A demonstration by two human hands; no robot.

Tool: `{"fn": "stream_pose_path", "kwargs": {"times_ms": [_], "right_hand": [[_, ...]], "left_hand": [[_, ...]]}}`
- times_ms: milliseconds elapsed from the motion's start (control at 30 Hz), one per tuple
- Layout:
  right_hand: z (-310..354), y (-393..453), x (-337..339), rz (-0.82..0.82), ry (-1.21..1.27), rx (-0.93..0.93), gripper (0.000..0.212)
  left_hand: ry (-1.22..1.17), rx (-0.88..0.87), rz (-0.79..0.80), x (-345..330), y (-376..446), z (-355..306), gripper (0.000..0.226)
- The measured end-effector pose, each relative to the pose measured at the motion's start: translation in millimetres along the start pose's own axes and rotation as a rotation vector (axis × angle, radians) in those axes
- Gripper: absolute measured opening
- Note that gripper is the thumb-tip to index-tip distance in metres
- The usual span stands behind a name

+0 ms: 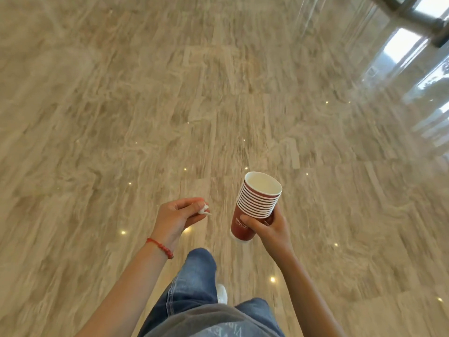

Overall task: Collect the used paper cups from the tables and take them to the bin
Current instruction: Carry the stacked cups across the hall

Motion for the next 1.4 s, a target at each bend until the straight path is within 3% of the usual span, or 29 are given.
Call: {"fn": "stream_pose_path", "kwargs": {"times_ms": [233,433,1033,1400], "right_hand": [[67.9,166.5,-5.6,-0.053,0.008,0.0,0.049],[162.3,305.1,-26.4,-0.06,0.013,0.037,0.049],[343.6,684.9,-56.0,0.012,-0.006,-0.001,0.061],[466.8,902.4,-69.3,0.03,-0.01,0.004,0.052]], "left_hand": [[-0.029,0.011,-0.018,-29.0,176.5,-28.7,0.005],[-0.03,-0.037,-0.003,-64.8,330.5,-100.2,0.008],[-0.026,-0.042,-0.069,-174.2,704.9,-200.5,0.005],[-0.01,-0.047,-0.032,-254.5,929.0,-273.6,0.009]]}}
Point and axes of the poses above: each hand's wrist, its own y-axis towards the middle knuckle, its own x-axis out of the back of the hand, z = x × y, the point moved 9 cm from there along y, towards the middle knuckle, and after that the axes turned 13 degrees about -x, right-handed, at the moved point
